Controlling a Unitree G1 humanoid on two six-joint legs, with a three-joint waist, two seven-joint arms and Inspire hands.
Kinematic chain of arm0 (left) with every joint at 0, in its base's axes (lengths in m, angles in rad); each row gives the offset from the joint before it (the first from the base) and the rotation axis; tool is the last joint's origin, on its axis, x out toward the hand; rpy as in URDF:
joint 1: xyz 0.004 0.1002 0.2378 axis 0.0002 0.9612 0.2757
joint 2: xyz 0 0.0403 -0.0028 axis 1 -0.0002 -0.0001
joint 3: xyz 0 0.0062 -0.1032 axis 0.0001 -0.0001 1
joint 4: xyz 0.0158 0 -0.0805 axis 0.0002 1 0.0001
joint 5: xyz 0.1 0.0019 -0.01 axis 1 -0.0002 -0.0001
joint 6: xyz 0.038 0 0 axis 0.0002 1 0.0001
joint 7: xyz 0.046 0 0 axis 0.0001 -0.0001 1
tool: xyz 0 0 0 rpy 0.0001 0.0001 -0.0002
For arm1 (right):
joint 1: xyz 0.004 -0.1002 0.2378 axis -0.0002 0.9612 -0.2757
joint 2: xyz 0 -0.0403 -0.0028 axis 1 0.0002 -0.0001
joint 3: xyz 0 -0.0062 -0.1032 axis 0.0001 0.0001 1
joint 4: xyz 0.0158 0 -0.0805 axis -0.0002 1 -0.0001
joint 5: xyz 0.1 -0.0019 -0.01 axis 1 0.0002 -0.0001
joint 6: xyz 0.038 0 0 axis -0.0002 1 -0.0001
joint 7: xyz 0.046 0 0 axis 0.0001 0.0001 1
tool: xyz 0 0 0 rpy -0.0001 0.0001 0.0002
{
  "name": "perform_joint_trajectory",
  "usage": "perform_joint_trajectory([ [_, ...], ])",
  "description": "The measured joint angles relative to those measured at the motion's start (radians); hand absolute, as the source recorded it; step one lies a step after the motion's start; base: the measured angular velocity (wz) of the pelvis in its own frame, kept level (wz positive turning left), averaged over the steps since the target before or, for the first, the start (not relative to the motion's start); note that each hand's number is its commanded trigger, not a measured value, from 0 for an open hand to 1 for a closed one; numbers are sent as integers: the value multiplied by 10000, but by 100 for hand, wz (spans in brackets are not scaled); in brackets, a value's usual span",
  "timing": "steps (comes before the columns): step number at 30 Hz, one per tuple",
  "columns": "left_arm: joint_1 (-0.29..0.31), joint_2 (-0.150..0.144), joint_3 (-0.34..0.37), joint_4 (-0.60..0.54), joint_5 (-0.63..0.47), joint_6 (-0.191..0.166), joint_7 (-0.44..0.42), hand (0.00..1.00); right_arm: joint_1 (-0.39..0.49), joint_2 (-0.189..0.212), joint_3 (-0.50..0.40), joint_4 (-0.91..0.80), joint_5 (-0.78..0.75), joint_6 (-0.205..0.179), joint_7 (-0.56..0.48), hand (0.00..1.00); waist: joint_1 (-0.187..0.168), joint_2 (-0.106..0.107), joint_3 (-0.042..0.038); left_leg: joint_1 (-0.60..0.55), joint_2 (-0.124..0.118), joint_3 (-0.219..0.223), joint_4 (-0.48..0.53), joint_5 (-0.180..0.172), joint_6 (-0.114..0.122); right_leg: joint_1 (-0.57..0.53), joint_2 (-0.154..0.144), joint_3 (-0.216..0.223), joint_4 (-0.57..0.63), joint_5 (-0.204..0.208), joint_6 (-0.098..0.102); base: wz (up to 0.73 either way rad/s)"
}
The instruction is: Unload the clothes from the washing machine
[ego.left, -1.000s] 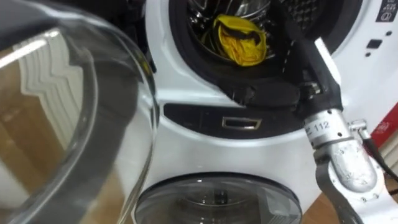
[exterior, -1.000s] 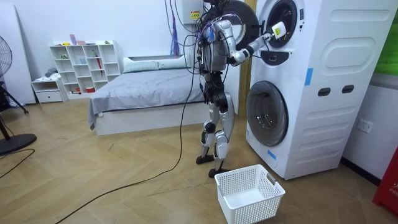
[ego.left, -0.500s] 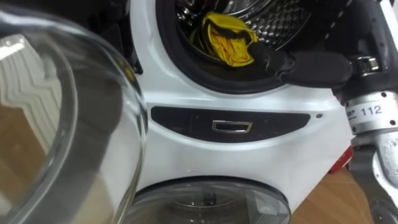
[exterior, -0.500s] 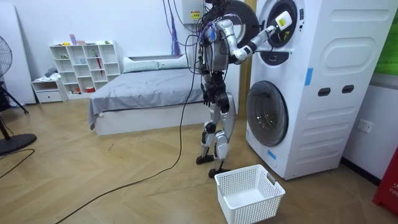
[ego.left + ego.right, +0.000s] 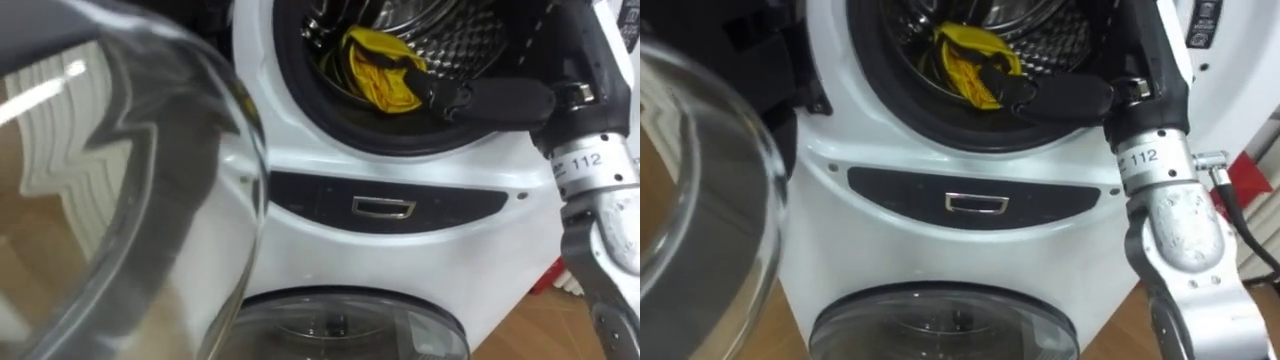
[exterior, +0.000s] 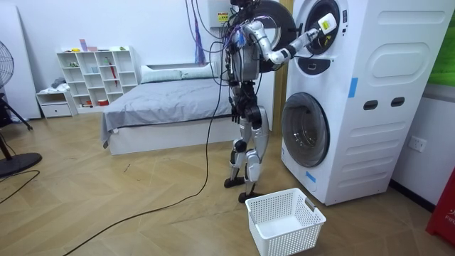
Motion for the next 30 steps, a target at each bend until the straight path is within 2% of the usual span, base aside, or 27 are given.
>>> perform_joint_trajectory([
  [4,64,38,127,-180,306,226,-203,0,-609,-598,369,1476,-16,25,439,0,59,-288,23,13,-38,-75,166,-10,-13,114,-169,-409,20,56,-88,2],
  [6,176,36,306,-326,554,379,-262,0,-936,-697,500,2063,-102,54,628,0,93,-331,17,-3,-64,-109,251,-12,-26,137,-225,-504,43,69,-108,7],
  [9,258,85,801,-652,887,700,-488,0,-1319,-723,518,2682,-363,358,810,0,126,-427,-7,-106,-160,-375,366,62,47,99,-342,-710,135,-18,-51,16],
  [11,335,196,831,-722,886,774,-688,0,-1481,-757,517,2940,-557,552,813,0,251,-466,-23,-114,-195,-450,402,156,-14,93,-382,-762,145,-58,-8,11],
  [13,423,348,826,-760,886,953,-895,0,-1628,-774,516,3249,-787,864,817,0,318,-553,-85,-177,-254,-665,429,234,7,92,-431,-888,167,-48,-28,14],
  [18,483,377,823,-773,872,1094,-1061,0,-1721,-877,562,3550,-1569,1103,882,0,530,-566,-95,-248,-296,-842,468,325,4,90,-486,-1052,191,-13,-75,10],
  [30,418,397,576,-837,878,1110,-1112,0,-2091,-879,769,4190,-3191,1130,1636,0,645,-607,-69,-233,-303,-955,462,470,-85,65,-464,-1041,328,-20,-155,1],
])
